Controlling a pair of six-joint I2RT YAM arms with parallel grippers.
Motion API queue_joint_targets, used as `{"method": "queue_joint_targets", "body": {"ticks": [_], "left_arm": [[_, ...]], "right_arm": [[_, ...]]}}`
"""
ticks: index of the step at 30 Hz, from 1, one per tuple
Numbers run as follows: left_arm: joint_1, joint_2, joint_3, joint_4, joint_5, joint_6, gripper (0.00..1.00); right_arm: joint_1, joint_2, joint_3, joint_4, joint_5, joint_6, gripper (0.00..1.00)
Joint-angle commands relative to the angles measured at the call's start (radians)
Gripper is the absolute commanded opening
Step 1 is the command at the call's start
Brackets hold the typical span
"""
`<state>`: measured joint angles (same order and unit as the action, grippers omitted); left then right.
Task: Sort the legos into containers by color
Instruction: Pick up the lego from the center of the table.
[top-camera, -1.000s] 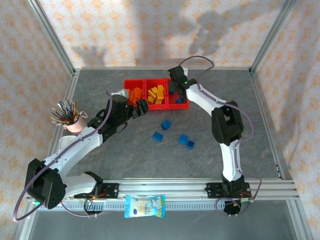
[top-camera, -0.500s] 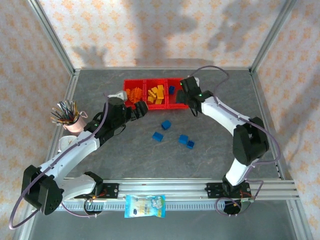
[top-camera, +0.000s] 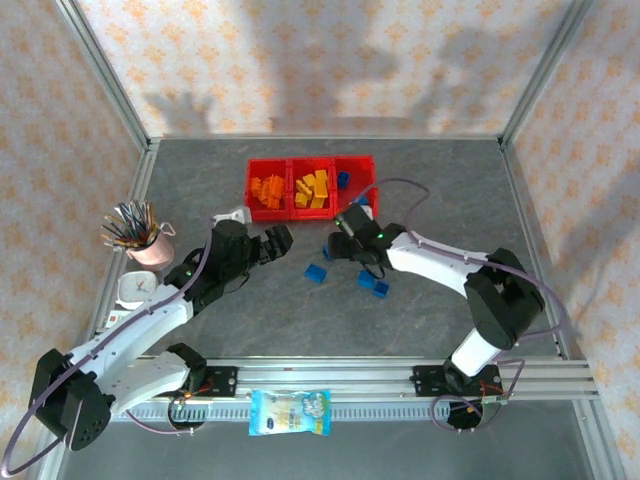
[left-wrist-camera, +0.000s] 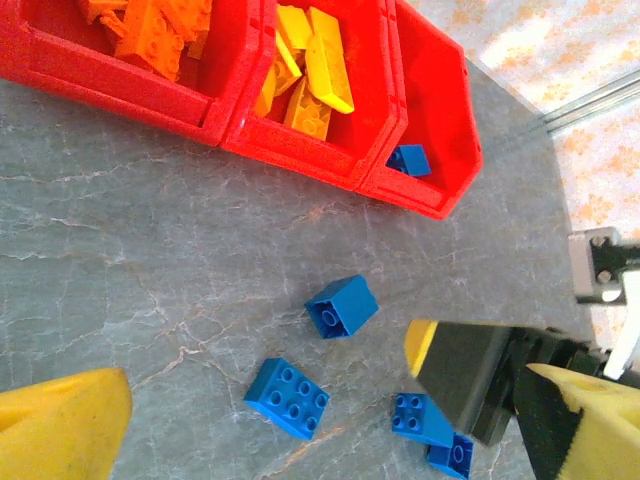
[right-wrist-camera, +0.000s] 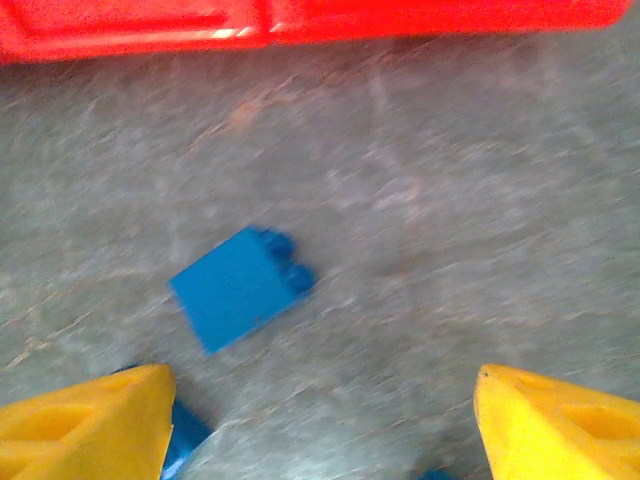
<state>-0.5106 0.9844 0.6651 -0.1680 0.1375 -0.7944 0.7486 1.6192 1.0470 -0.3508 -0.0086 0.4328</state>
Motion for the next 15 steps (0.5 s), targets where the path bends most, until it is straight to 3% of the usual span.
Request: {"method": "queue_joint_targets", "body": {"ticks": [1,15], "left_arm": [[-0.003,-0.04,-0.02,-0.011,-0.045,-0.029,0.99],[-0.003,-0.07,-0.052,-0.024,-0.071,-0.042,0.99]], "right_arm": [[0.039,0.036,-0.006,0.062,0.019,0.065,0.8],[0.051,0.241,0.105,0.073,0.114,-0.012,0.82]]}}
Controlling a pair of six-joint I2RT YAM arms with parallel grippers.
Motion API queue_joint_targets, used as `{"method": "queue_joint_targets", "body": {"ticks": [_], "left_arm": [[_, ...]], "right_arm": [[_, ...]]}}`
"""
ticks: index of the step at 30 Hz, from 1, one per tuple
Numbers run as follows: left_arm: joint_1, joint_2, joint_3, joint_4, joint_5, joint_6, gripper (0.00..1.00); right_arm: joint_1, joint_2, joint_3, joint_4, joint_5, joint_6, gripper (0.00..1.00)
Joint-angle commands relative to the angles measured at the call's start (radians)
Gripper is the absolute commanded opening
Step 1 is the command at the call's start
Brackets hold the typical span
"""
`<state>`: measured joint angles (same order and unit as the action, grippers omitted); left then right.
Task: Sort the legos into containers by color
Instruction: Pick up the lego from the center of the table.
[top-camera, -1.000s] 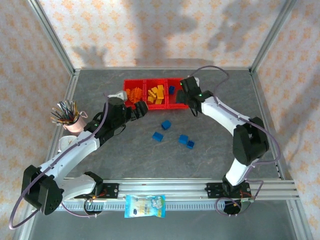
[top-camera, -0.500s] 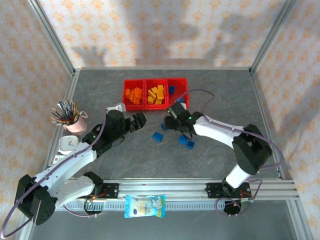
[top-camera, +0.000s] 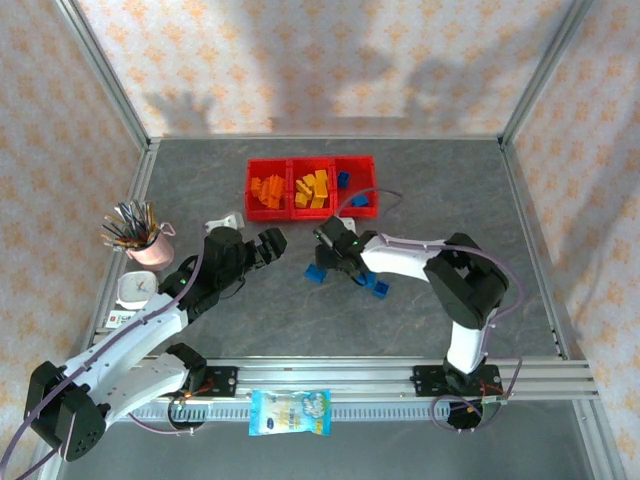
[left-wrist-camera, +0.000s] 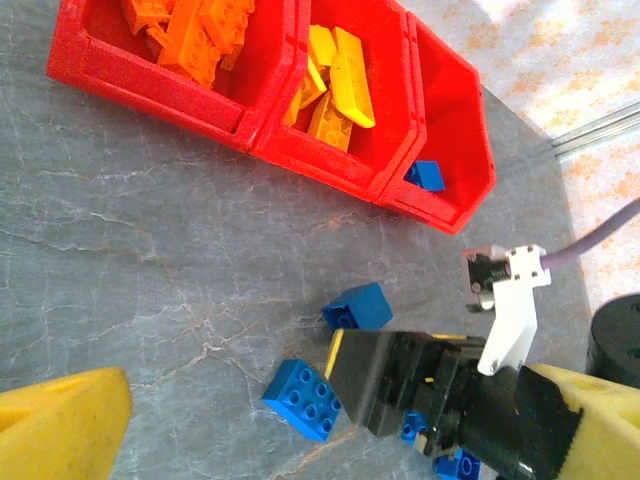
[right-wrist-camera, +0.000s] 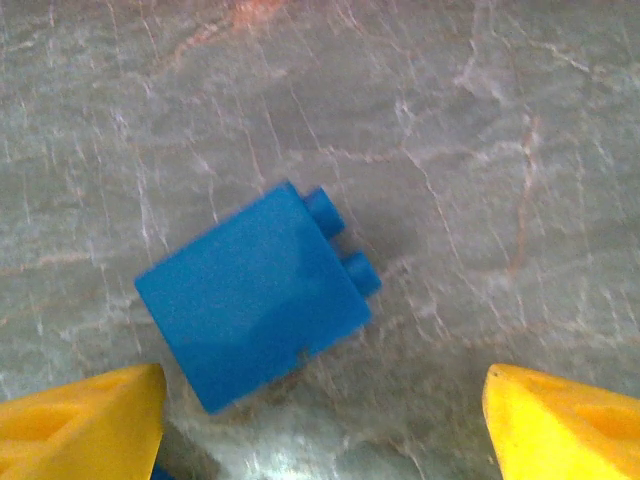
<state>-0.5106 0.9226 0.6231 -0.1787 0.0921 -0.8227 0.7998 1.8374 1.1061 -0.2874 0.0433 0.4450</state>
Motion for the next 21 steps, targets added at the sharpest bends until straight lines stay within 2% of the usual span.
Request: {"method": "queue_joint_targets", "body": {"ticks": [1,4,11,18,21], "left_arm": [[-0.003,-0.007,-0.008,-0.015,-0.028,-0.012,0.99],[-0.002,-0.006,-0.004,-0.021,-0.032,-0.009,0.99],[-0.003,-0.002,0.0,-0.024,-0.034,-0.003,0.99],[-0.003,-0.002,-0.003,-0.027,-0.04,0.005,0.99],[-0.002,0.005,-0.004,-0.017,-0.033,0.005,0.99]], "right_arm": [[-0.002,0.034,0.058,0.009,0.07,-0.028,0.82],[-0.003,0.06,0.092,0.007,0.093,-0.041,0.81],[-0.03,0.104,0.133,0.008,0.081,-0.055,0.72],[-0.042,0.1,0.113,0.004,0.08,-0.084,0.64],[-0.051,0.09,0.096,0.018,0.055,-0.093,0.58]]}}
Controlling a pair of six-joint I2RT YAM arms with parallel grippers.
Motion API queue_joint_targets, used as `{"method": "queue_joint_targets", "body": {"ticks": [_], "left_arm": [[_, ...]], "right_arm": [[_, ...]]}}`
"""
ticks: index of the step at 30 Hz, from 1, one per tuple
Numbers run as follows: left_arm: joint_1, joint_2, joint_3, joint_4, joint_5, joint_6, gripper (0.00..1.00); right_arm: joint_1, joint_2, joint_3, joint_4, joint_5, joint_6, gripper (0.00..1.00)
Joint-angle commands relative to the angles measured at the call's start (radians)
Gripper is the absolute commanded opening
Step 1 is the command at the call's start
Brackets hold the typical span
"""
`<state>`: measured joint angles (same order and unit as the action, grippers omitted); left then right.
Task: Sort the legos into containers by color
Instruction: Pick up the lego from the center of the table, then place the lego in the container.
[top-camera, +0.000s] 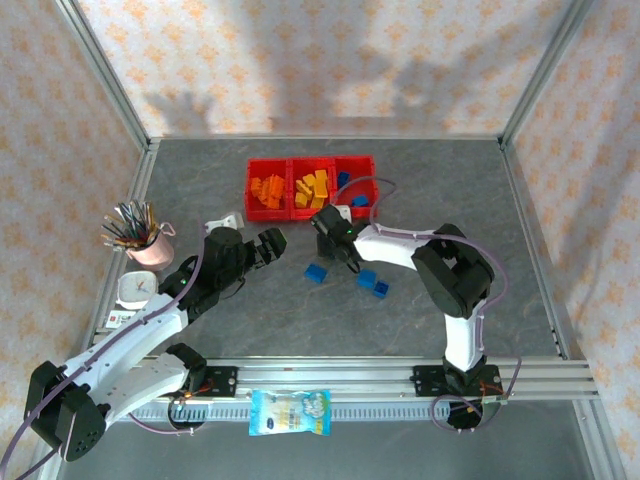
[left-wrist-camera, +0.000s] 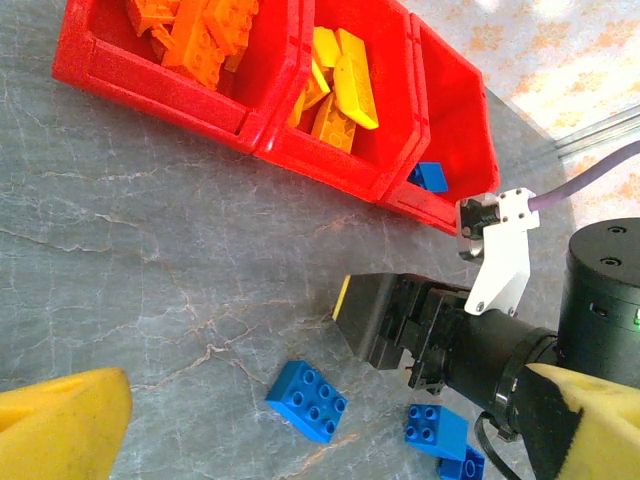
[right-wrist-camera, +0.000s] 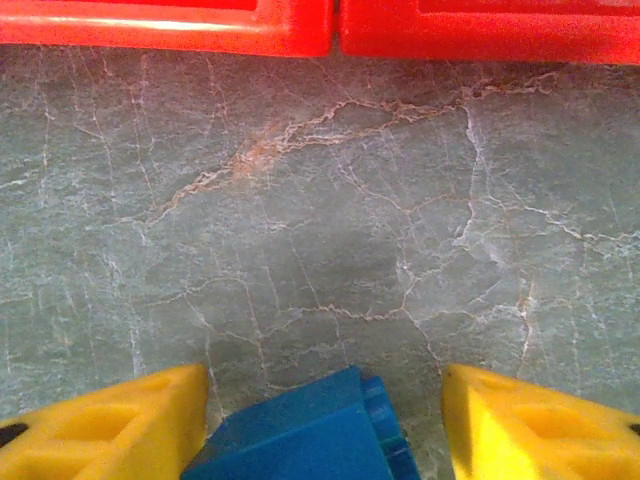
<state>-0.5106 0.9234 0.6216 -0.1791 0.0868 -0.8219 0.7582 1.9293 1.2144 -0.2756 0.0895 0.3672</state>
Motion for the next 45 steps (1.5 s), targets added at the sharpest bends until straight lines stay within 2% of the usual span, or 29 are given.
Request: {"method": "queue_joint_targets", "body": {"ticks": [1,6,11,22,28,41,45], "left_arm": [[-0.002,0.007,-0.001,-0.014,-0.025,0.004,0.99],[-0.003,0.02,0.013,-0.016,-0.013,0.012,0.99],[-0.002,0.026,0.025,-0.017,-0.003,0.021,0.99],[-0.001,0.099,0.111,0.004,0.022,0.059,0.99],[0.004,0.159,0.165,0.031,0.038,0.085,0.99],[0.064,0.253,0.25,0.069,0.064,0.117,0.99],[0.072,0.265,0.262,0.069,0.067,0.125,0.99]], "right_arm": [[-0.012,-0.005,-0.013,0.009,0.0,-0.017,0.55],[-0.013,-0.025,-0.021,-0.003,-0.012,-0.015,0.44],[-0.028,-0.081,-0.036,-0.013,-0.023,-0.01,0.38],[-0.123,-0.166,0.068,-0.071,-0.019,-0.04,0.38],[-0.192,-0.103,0.213,-0.103,-0.006,-0.07,0.38],[-0.272,0.188,0.588,-0.129,0.095,-0.116,0.4],[-0.276,0.258,0.662,-0.136,0.113,-0.125,0.52]]}}
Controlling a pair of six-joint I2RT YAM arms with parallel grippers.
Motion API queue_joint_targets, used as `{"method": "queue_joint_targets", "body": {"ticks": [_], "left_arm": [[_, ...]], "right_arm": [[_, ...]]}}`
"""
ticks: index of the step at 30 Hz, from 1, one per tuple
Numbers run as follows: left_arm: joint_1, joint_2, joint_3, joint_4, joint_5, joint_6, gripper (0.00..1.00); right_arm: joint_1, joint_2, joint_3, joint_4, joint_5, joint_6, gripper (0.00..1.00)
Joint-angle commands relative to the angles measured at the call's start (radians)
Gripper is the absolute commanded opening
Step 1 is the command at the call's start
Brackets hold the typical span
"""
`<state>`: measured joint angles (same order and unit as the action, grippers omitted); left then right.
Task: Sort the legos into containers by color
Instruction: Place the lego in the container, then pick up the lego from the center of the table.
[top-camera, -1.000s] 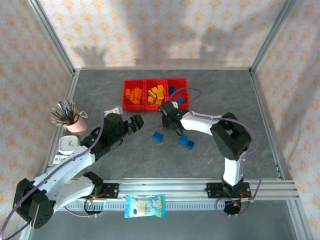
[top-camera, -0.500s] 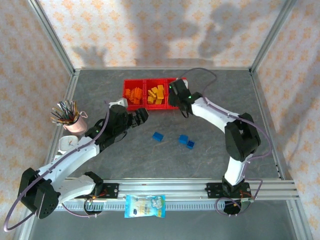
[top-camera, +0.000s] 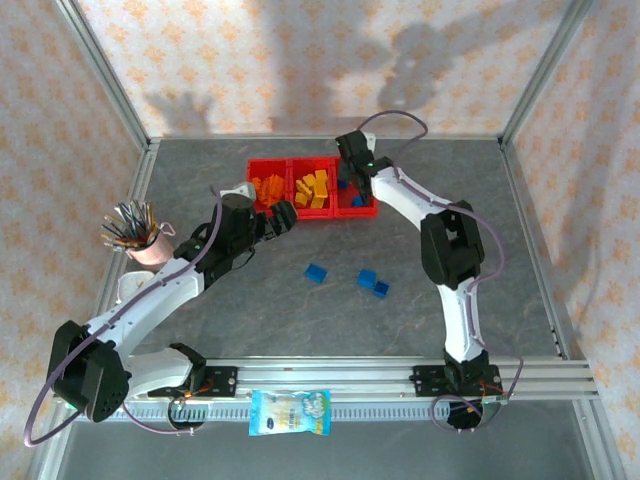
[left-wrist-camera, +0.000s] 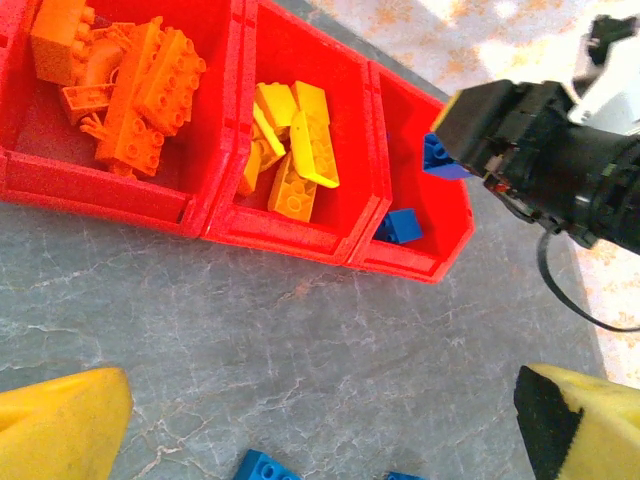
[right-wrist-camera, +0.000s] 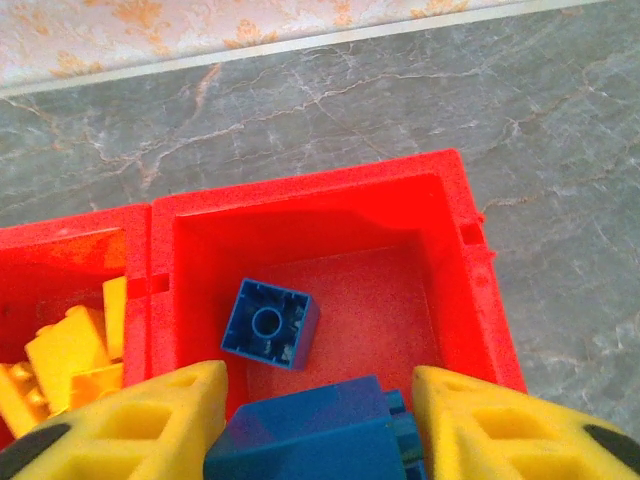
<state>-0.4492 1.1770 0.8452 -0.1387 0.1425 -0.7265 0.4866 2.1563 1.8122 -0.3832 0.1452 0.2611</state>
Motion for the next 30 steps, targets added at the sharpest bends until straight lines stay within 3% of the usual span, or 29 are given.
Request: {"method": "queue_joint_targets", "body": {"ticks": [1,4,11,19,30], "left_arm": [[0.01,0.013,0.04,0.027,0.012,0.031,0.99],[0.01,0.015,0.045,0.024,0.015,0.034,0.99],[0.013,-0.004,0.048,0.024,0.019,0.029,0.99],[0.012,-0.095,0.006,-0.019,0.015,0.021,0.99],[0.017,-0.278,-0.108,-0.151,-0.021,0.007,0.99]], "right_arm": [[-0.005,0.041,0.082,-0.035,0.062,-0.02,0.55],[-0.005,0.048,0.12,-0.051,0.062,-0.029,0.63],[-0.005,-0.046,0.061,-0.052,0.022,-0.028,0.67],[0.031,-0.243,-0.203,-0.025,-0.09,-0.003,0.73],[0.202,-0.464,-0.526,-0.052,-0.131,0.089,0.77]]}}
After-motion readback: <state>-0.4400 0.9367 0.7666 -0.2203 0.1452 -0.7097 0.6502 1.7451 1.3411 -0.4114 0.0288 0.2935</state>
